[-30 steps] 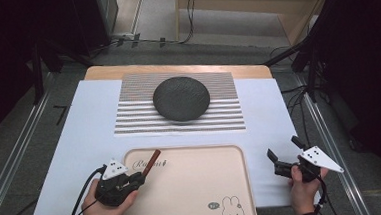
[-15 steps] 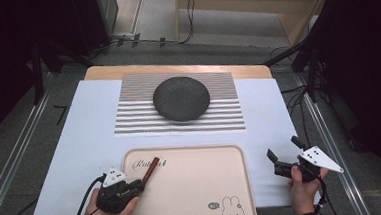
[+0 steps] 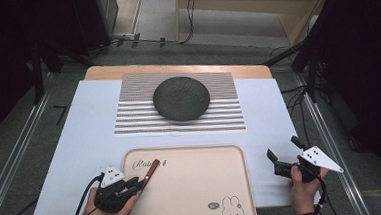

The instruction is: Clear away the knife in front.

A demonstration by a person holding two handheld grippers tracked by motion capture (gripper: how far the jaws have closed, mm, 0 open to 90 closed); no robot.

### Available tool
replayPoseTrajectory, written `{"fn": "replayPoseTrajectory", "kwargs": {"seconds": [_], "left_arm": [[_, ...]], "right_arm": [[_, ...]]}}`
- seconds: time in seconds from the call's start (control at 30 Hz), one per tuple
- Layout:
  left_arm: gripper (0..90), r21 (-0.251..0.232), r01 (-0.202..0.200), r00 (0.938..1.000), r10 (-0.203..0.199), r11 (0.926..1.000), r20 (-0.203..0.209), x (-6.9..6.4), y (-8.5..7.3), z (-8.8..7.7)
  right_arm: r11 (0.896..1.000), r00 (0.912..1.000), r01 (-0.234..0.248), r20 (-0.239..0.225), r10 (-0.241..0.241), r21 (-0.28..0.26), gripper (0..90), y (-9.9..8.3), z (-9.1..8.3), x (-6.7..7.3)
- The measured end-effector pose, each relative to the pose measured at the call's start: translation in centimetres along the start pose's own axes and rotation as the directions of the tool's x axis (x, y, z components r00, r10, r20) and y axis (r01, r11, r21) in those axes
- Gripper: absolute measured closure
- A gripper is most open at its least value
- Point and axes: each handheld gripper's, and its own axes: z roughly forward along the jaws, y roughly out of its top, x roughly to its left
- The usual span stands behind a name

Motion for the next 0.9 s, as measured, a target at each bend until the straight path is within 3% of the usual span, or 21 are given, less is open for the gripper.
{"fn": "replayPoseTrajectory", "kwargs": {"seconds": [0.13,0.27,0.37,0.57,0.9], "left_arm": [[89.6,0.000,-0.043,0.9981,0.043,0.9991,0.044,-0.6,0.7,0.1],[89.9,0.025,-0.082,0.9943,0.080,0.9963,0.071,-1.5,1.2,0.9],[90.0,0.045,-0.107,0.9926,0.104,0.9933,0.064,-2.0,1.4,1.5],[90.0,0.072,-0.103,0.9938,0.100,0.9920,0.049,-1.6,1.2,2.2],[90.0,0.076,-0.082,0.9963,0.079,0.9937,0.033,-0.3,0.6,1.8]], "right_arm": [[1.000,1.0000,0.000,0.001,0.000,0.002,0.0,0.0,0.0,0.0],[1.000,1.0000,0.001,0.002,-0.001,0.002,0.0,0.0,0.0,0.0],[1.000,1.0000,-0.001,0.002,0.001,0.003,0.0,0.0,0.0,0.0],[1.000,1.0000,0.000,0.002,0.000,0.002,0.0,0.0,0.0,0.0],[1.000,1.0000,0.001,0.004,-0.001,0.004,0.0,0.0,0.0,0.0]]}}
